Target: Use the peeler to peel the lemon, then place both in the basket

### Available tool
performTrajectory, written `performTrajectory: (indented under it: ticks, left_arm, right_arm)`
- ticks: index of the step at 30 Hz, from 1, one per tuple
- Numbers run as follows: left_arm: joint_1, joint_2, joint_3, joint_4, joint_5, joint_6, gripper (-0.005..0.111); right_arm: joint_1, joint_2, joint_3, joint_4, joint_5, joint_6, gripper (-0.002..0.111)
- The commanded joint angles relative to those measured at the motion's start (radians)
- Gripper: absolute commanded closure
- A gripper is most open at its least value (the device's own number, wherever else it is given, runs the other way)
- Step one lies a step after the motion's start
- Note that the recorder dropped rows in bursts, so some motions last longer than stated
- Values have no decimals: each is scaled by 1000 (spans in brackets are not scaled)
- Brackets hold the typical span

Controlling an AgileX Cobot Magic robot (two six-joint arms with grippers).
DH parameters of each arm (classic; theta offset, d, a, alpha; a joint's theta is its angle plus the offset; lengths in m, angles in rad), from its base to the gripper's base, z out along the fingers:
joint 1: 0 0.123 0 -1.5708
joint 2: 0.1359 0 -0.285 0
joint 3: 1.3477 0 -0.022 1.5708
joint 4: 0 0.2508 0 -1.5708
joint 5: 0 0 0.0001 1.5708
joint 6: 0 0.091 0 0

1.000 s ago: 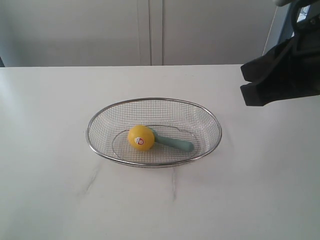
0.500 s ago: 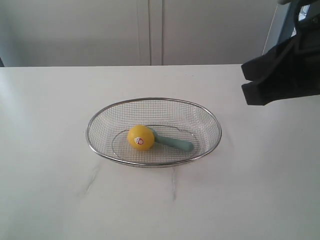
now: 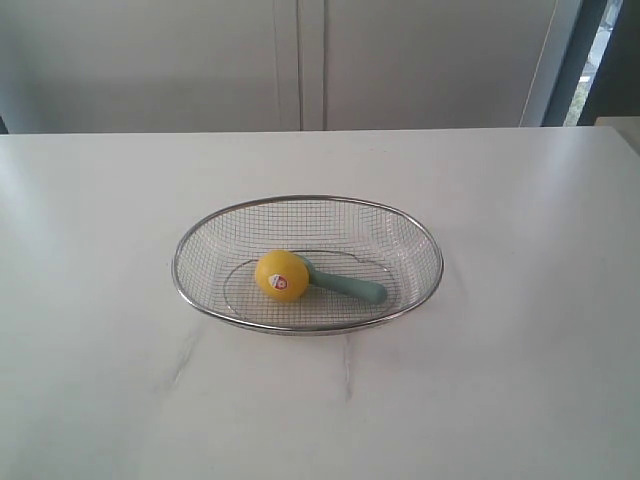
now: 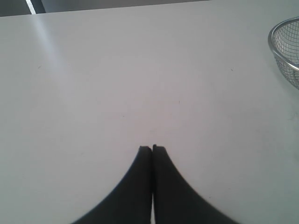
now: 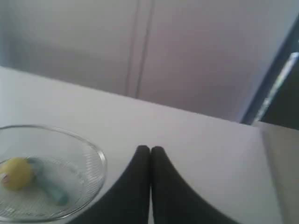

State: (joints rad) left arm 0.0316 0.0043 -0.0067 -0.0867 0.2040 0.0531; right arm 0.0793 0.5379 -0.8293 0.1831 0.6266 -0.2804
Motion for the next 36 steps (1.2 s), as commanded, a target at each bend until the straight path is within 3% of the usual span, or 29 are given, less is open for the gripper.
performTrajectory:
  ticks: [1,4,12,21,36]
  left_arm:
    - [-10,-4,7,-1,-1,-5,107]
    - [-10,-4,7,-1,-1,-5,107]
    - [-10,-4,7,-1,-1,-5,107]
    - [-10,-4,7,-1,-1,-5,107]
    - [-10,-4,7,-1,-1,-5,107]
  right_arm:
    - [-171,-179,30,-1,0,0,108]
    - [-218,-278,31,3,-3,39,108]
    - [-219,-347,72,46,-82,243,108]
    - [-219,-378,320,-263,-196,420,108]
    - [-219,-538,737,-362,-226,442,108]
